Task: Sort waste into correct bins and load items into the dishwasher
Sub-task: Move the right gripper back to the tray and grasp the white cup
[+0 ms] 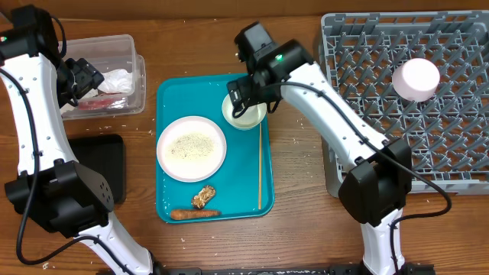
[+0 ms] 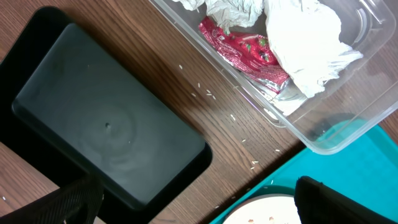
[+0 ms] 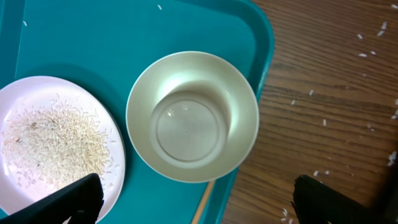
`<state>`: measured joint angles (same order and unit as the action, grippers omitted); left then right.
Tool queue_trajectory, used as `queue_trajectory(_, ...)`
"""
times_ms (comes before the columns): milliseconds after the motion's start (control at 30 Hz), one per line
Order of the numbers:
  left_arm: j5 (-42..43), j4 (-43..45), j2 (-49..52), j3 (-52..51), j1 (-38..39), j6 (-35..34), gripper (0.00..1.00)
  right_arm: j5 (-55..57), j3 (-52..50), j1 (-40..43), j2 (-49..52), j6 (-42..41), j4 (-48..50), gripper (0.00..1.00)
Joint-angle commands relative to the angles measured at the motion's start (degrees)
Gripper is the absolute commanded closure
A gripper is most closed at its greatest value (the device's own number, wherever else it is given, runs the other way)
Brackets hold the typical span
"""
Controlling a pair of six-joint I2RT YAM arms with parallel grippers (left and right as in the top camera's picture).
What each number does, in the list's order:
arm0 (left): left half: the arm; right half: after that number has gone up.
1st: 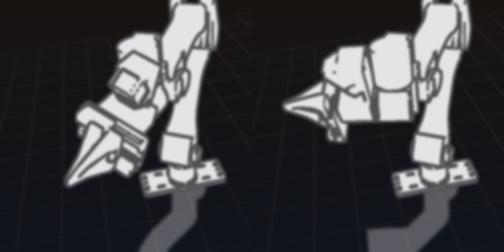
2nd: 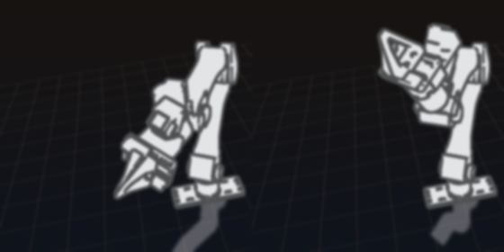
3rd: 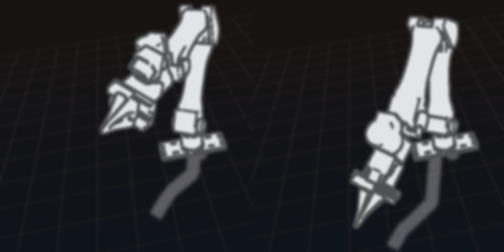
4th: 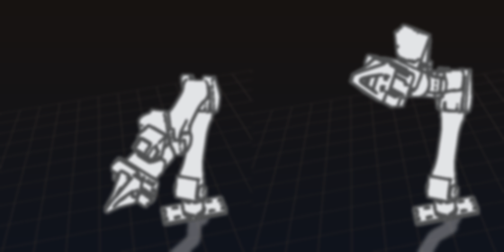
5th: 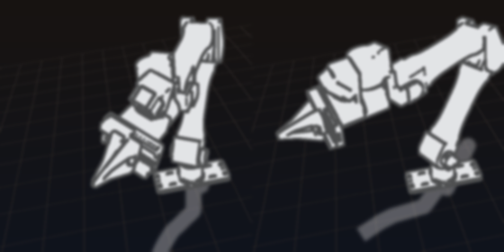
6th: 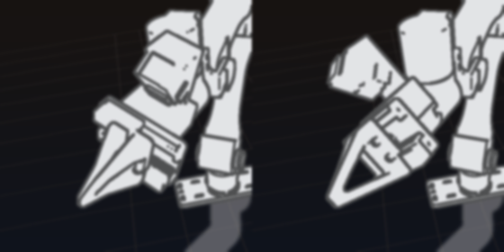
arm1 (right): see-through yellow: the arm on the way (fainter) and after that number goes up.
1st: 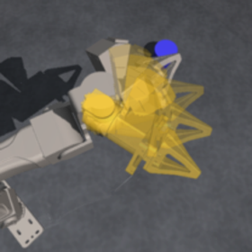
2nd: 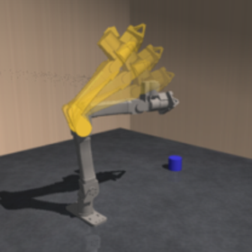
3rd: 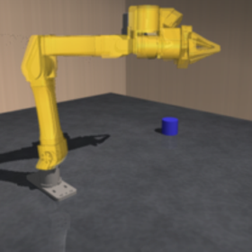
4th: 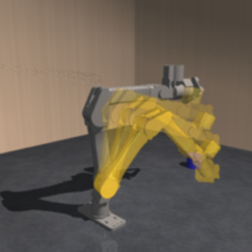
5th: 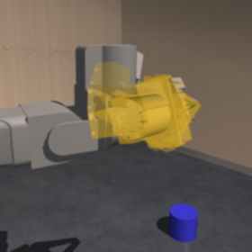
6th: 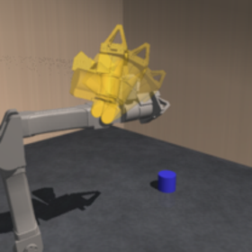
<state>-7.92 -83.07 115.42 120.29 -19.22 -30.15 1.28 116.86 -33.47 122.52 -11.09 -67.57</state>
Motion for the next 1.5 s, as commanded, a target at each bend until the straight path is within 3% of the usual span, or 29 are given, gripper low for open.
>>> queue_trajectory(0,0.24,-0.02,0.63,-0.17,0.13,-1.4,0.0,1.64,-2.95,-1.6,-0.72,-0.94,3.34,0.0)
queue_trajectory(167,0.24,-0.02,0.63,-0.17,0.13,-1.4,0.0,1.66,-5.99,-2.69,0.74,-0.96,9.05,0.0)
queue_trajectory(700,0.24,-0.02,0.63,-0.17,0.13,-1.4,0.0,1.66,-6.03,-2.8,6.27,-2.47,9.64,0.0)
queue_trajectory(867,0.24,-0.02,0.63,-0.17,0.13,-1.4,0.0,1.66,-6.01,-2.8,6.29,-2.49,9.64,0.17)
queue_trajectory(967,0.24,-0.02,0.63,-0.17,0.13,-1.4,0.0,1.7,-6.01,-2.8,6.32,-2.47,9.97,0.21)
queue_trajectory(1267,0.24,-0.02,0.63,-0.17,0.13,-1.4,0.0,4.04,-6.01,-2.78,8.13,-2.49,13.38,0.13)
queue_trajectory(1467,0.24,-0.02,0.63,-0.17,0.13,-1.4,0.0,4.04,-6.01,-2.8,9.29,-2.67,13.25,0.14)
